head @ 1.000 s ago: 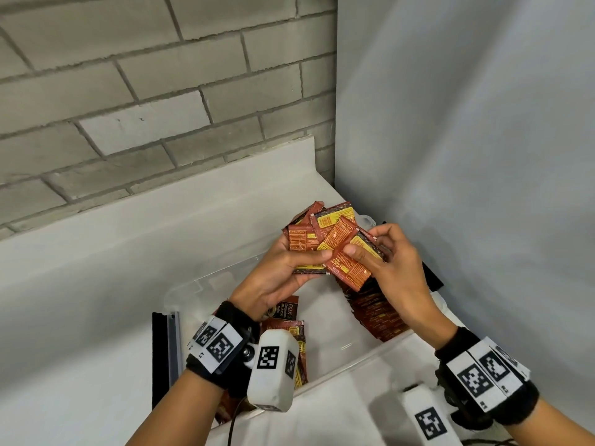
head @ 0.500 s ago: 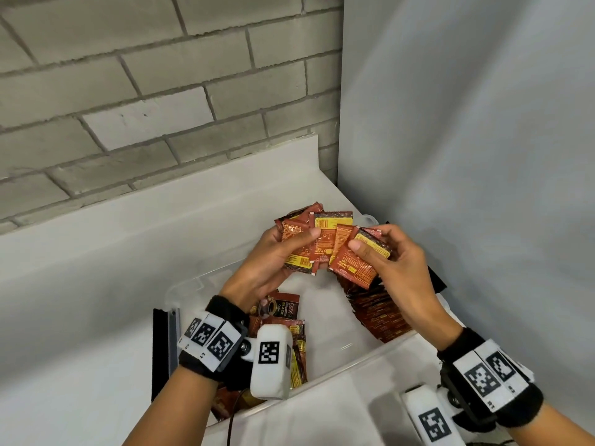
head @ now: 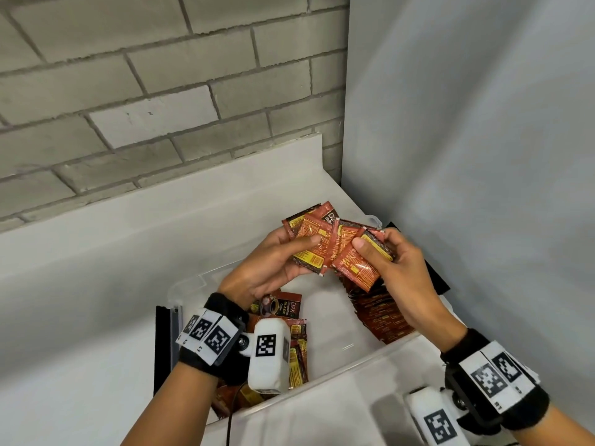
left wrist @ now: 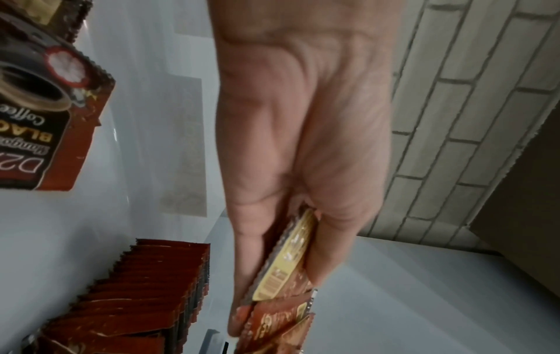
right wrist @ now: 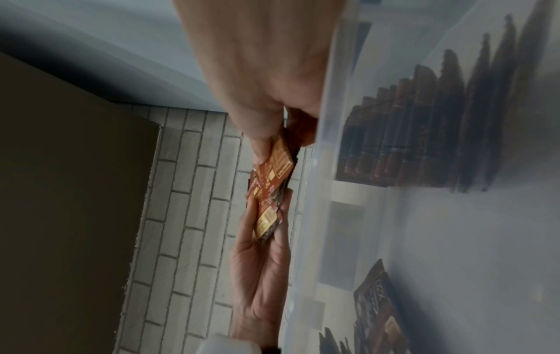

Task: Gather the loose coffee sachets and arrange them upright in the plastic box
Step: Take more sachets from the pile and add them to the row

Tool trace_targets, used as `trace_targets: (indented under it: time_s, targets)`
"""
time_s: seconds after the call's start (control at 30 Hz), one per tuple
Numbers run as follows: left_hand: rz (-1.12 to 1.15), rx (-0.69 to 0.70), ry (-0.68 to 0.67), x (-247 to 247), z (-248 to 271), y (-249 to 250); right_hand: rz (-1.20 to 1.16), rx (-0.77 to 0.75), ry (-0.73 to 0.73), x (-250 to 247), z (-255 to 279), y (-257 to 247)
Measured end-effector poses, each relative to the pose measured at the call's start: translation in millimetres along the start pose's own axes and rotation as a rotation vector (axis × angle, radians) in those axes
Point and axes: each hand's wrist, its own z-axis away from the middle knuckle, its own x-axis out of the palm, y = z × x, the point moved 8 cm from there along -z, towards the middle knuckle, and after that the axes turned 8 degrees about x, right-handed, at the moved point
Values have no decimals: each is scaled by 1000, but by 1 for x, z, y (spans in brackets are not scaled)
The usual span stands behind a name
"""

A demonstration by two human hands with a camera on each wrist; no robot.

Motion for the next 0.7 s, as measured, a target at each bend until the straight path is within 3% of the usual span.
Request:
trace_targets:
  time_s: [0.3, 0.7]
  targets:
    - [-27, 82, -3, 7, -3, -2, 34, 40, -122, 11, 1, 4]
    - [20, 33, 68, -2, -6, -4, -88, 117, -76, 5, 0, 6]
